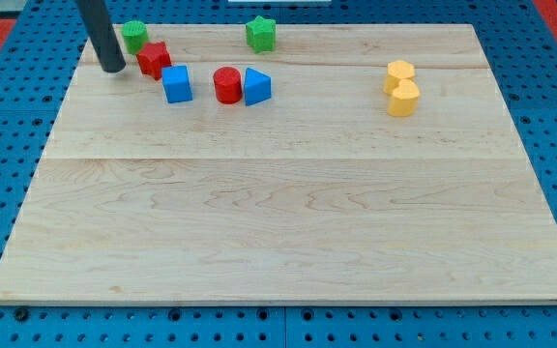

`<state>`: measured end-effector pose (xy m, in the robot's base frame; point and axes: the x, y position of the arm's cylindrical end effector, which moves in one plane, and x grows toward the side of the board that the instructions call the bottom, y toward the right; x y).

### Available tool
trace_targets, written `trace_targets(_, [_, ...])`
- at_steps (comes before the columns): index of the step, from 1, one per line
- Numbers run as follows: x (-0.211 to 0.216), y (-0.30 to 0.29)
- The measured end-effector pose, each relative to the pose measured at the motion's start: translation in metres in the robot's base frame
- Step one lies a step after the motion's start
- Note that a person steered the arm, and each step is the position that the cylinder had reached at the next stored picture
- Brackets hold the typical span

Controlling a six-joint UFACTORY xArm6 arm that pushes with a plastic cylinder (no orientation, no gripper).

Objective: Push the red star in between red circle and blue cube

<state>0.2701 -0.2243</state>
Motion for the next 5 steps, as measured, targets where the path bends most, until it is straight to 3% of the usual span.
trace_targets(1, [-0.019, 0.043])
trace_targets(2, [-0.009, 0.122])
trace_targets(5, [0.039, 0.084])
